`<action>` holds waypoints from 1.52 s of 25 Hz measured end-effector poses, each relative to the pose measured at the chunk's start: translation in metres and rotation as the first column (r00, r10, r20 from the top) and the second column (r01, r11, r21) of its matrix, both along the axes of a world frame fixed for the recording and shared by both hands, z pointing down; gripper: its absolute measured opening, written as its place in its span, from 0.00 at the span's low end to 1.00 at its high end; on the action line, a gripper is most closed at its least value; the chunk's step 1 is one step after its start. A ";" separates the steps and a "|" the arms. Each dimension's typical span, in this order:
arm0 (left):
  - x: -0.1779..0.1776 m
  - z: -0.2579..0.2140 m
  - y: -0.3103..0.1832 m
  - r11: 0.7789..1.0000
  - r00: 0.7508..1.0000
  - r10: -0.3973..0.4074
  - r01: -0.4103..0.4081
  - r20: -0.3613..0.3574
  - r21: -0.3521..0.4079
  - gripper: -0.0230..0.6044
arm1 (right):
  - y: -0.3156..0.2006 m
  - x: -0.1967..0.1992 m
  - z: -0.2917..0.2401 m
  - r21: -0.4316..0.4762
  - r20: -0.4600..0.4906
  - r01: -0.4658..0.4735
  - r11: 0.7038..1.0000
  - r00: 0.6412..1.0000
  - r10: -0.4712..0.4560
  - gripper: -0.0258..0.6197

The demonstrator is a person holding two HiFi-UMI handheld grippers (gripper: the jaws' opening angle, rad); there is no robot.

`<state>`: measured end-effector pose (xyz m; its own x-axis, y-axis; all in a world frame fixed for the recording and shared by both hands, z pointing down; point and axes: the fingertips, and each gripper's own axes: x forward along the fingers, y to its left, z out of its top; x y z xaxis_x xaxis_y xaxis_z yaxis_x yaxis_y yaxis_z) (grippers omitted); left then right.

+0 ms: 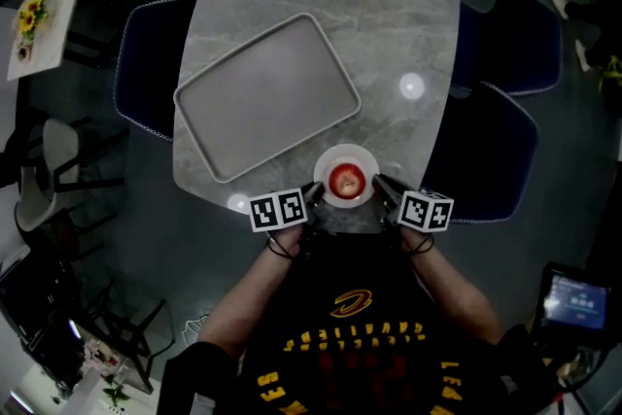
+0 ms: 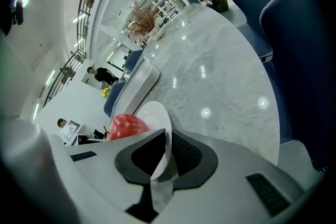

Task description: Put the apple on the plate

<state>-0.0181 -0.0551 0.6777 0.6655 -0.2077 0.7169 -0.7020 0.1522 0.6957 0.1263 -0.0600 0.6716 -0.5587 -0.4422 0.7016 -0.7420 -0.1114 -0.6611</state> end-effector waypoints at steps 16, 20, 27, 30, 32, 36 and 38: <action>-0.042 -0.072 -0.055 0.979 0.974 -0.164 0.180 -0.159 0.093 0.09 | -0.063 -0.040 -0.063 0.052 0.163 -0.017 0.999 0.987 0.008 0.10; -0.064 -0.089 -0.073 0.962 0.954 -0.217 0.245 -0.206 0.123 0.08 | -0.083 -0.061 -0.077 0.067 0.215 -0.024 0.997 0.977 0.009 0.10; -0.100 -0.109 -0.103 0.934 0.929 -0.265 0.315 -0.259 0.172 0.07 | -0.122 -0.104 -0.099 0.120 0.293 -0.014 0.993 0.956 -0.022 0.10; -0.113 -0.119 -0.116 0.922 0.921 -0.274 0.333 -0.276 0.196 0.07 | -0.138 -0.116 -0.108 0.151 0.292 -0.002 0.988 0.955 -0.043 0.10; -0.121 -0.124 -0.124 0.915 0.917 -0.280 0.344 -0.284 0.210 0.07 | -0.147 -0.124 -0.113 0.164 0.297 0.001 0.986 0.954 -0.050 0.10; -0.136 -0.123 -0.138 0.904 0.913 -0.293 0.362 -0.284 0.229 0.07 | -0.161 -0.139 -0.110 0.154 0.317 -0.009 0.988 0.948 -0.041 0.10; -0.140 -0.117 -0.142 0.902 0.913 -0.298 0.365 -0.280 0.231 0.07 | -0.164 -0.141 -0.101 0.128 0.307 -0.020 0.992 0.952 -0.020 0.10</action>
